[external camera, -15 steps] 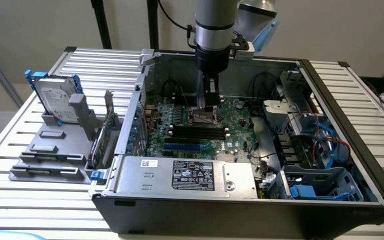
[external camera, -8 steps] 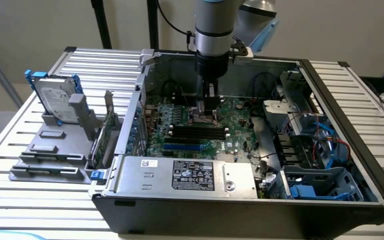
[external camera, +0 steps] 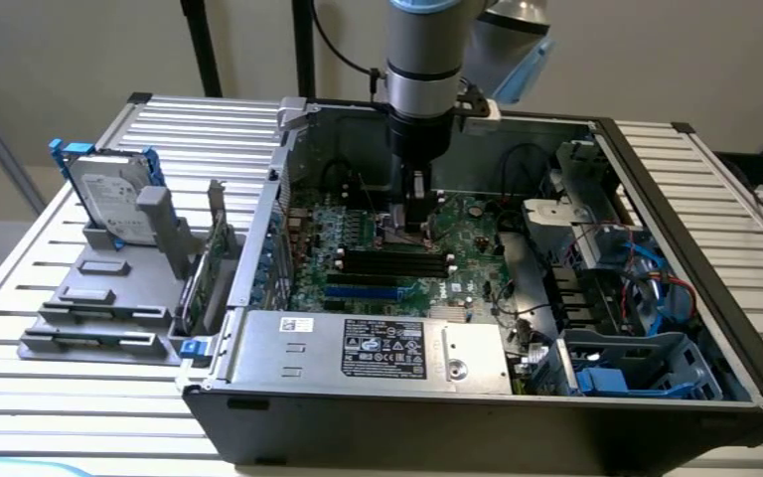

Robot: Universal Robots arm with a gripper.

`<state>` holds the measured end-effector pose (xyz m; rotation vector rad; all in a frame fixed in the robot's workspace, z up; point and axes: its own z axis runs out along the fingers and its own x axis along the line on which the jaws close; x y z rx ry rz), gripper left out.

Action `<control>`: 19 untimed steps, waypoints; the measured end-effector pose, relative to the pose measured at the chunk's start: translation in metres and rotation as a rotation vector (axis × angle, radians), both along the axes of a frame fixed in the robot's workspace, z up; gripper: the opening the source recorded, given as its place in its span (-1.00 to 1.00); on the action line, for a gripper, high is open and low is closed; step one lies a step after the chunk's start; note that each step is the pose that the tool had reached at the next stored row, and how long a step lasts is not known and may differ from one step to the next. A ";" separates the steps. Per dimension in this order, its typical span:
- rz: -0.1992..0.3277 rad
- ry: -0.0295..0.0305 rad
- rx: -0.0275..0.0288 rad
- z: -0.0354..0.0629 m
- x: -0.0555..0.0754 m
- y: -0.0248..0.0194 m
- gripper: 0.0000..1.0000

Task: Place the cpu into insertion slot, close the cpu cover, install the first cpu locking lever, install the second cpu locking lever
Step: 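Place the cpu into insertion slot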

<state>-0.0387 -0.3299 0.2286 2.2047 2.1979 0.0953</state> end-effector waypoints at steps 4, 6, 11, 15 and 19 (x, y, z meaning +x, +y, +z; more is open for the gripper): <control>0.000 0.0001 0.0061 -0.0032 -0.001 0.0000 0.09; 0.000 0.0002 0.0106 -0.0046 -0.001 -0.0001 0.09; -0.003 0.0000 0.0214 -0.0088 -0.002 0.0000 0.09; -0.009 0.0000 0.0261 -0.0131 -0.002 0.0000 0.09; -0.015 -0.0001 0.0277 -0.0162 -0.002 -0.0002 0.09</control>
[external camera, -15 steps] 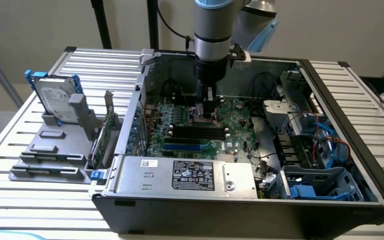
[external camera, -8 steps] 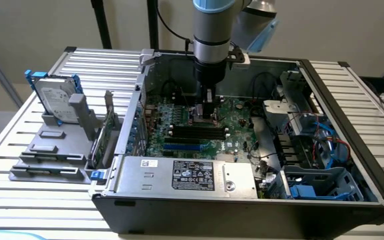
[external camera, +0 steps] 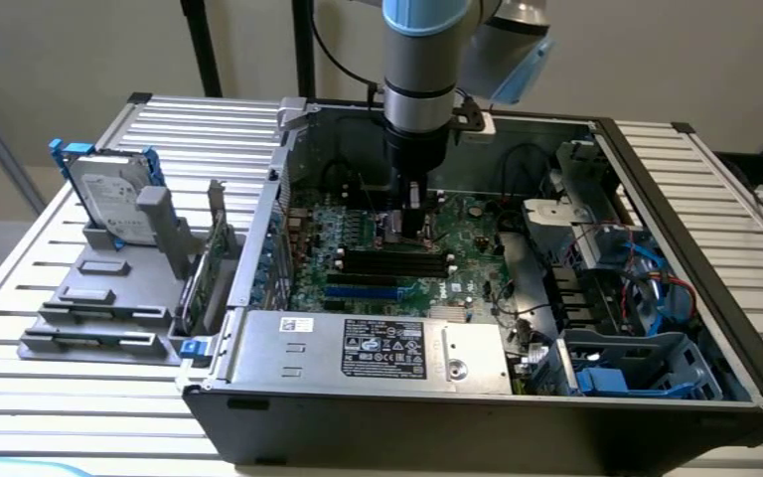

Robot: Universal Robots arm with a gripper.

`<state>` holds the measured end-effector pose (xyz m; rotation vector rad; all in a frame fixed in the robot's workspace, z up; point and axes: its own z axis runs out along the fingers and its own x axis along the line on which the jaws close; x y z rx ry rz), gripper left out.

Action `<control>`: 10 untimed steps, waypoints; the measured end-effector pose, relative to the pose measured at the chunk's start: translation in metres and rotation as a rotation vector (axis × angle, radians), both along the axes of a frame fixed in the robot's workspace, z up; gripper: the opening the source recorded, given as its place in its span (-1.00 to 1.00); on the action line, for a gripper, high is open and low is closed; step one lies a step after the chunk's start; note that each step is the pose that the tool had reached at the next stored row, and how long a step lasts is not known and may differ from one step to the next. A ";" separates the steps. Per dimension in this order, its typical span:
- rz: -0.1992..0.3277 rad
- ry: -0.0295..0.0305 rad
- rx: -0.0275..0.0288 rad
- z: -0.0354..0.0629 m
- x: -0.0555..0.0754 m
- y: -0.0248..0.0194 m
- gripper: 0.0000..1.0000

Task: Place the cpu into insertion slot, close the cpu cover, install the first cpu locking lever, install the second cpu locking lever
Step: 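Place the cpu into insertion slot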

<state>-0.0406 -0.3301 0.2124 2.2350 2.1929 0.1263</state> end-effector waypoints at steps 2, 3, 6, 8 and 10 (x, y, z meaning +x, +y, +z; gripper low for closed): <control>-0.002 0.0001 0.0002 -0.0012 -0.001 -0.0003 0.09; -0.003 0.0001 0.0003 -0.0018 -0.001 -0.0005 0.09; -0.004 0.0001 0.0006 -0.0034 -0.002 -0.0009 0.09; -0.005 0.0001 0.0006 -0.0041 -0.002 -0.0010 0.09; -0.005 0.0001 0.0006 -0.0047 -0.002 -0.0010 0.09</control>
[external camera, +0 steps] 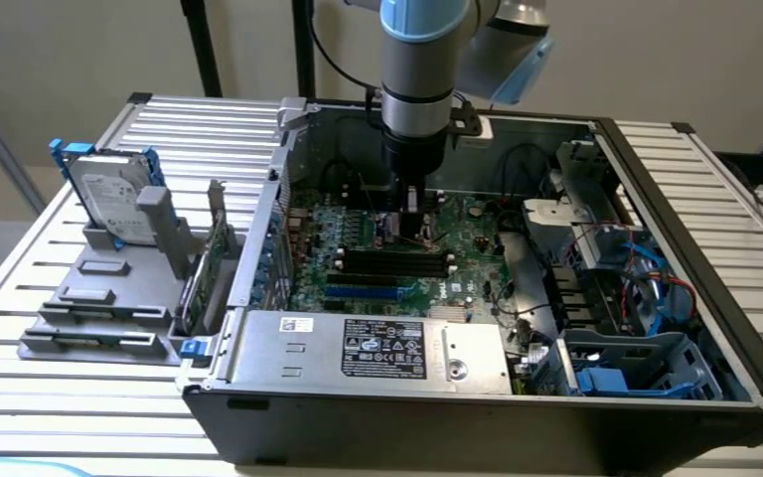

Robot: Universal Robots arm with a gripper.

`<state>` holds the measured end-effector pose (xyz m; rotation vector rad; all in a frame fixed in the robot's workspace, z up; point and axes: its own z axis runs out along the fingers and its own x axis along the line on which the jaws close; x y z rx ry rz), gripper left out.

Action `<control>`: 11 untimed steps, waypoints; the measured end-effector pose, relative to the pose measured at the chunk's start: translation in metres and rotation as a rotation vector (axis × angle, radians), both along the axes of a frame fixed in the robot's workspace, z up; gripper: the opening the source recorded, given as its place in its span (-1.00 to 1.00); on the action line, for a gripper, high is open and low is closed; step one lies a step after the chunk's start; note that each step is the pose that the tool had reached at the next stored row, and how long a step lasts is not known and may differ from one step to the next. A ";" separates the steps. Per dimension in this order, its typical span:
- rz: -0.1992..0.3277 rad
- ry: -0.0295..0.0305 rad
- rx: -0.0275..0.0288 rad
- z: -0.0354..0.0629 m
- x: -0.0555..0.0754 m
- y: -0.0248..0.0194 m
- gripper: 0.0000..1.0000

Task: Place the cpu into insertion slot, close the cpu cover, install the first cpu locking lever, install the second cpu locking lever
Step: 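Place the cpu into insertion slot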

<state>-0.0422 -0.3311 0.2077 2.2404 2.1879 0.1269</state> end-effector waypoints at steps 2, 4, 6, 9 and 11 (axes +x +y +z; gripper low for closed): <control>0.000 0.0001 -0.0003 -0.0001 0.000 0.0000 0.09; 0.000 -0.0002 0.0002 -0.0006 0.000 0.0000 0.09; 0.000 -0.0004 0.0002 -0.0013 0.000 0.0000 0.09; 0.000 -0.0004 0.0001 -0.0028 0.000 0.0000 0.09; 0.000 -0.0004 0.0000 -0.0038 0.000 0.0000 0.09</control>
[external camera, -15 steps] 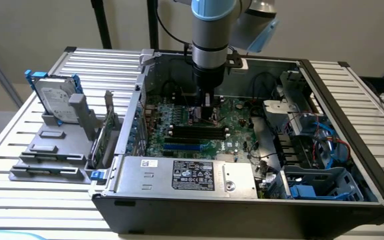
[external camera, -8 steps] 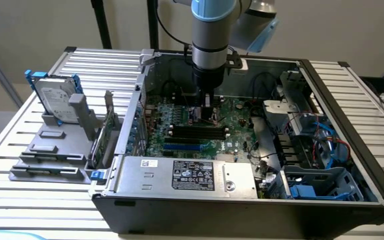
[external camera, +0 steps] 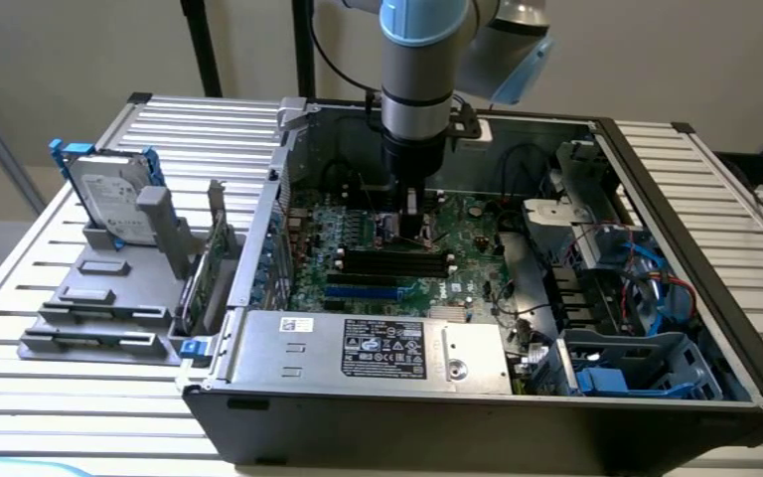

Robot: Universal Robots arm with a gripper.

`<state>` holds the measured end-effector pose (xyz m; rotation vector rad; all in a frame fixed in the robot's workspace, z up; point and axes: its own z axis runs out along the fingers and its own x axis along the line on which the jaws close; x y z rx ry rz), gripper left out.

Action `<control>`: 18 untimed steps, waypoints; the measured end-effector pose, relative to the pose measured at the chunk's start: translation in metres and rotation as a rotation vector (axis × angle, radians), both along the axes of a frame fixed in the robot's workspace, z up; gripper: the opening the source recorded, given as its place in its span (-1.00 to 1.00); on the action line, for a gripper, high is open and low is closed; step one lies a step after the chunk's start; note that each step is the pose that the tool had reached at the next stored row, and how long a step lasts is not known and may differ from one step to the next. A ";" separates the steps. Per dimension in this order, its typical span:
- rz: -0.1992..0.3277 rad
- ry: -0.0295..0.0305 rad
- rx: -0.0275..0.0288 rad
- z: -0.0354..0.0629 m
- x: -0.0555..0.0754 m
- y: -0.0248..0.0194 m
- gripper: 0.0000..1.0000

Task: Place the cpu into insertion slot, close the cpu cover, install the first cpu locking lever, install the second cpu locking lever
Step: 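Place the cpu into insertion slot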

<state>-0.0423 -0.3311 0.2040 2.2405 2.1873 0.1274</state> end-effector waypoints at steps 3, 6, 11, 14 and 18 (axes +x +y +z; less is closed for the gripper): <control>-0.002 0.0000 -0.0001 -0.0008 0.000 0.0000 0.09; -0.005 -0.0006 0.0000 -0.0017 0.000 0.0000 0.09; -0.007 -0.0007 -0.0001 -0.0034 -0.001 0.0000 0.09; -0.008 -0.0007 -0.0002 -0.0040 -0.001 0.0003 0.09; -0.008 -0.0007 -0.0001 -0.0046 -0.001 0.0008 0.09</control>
